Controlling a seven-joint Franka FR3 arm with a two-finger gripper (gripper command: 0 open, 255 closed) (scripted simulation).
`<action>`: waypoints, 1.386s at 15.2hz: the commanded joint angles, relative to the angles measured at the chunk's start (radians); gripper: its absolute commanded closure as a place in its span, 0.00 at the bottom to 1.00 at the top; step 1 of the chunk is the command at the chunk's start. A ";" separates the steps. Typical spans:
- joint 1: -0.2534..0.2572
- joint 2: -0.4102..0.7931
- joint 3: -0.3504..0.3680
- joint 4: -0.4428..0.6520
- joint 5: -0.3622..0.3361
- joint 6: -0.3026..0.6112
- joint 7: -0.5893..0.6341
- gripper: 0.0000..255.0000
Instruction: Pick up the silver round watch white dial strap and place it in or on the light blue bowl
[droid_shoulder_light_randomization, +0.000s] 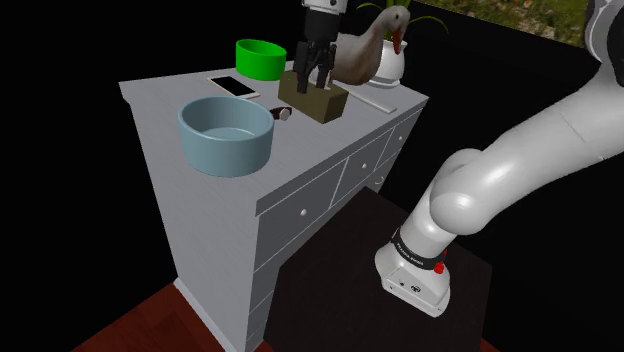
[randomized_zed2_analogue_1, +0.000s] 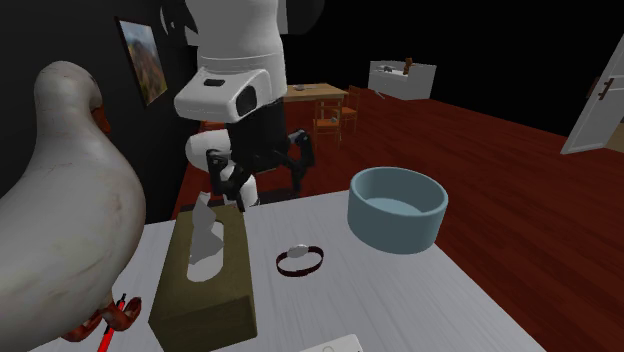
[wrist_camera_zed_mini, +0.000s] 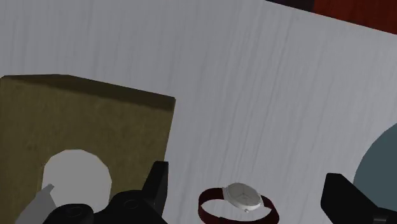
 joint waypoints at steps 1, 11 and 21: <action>0.014 0.086 -0.009 0.051 0.041 0.019 -0.031 0.00; 0.048 0.272 -0.009 0.124 0.148 0.092 -0.107 0.00; 0.051 0.272 -0.005 0.090 0.152 0.126 -0.108 0.00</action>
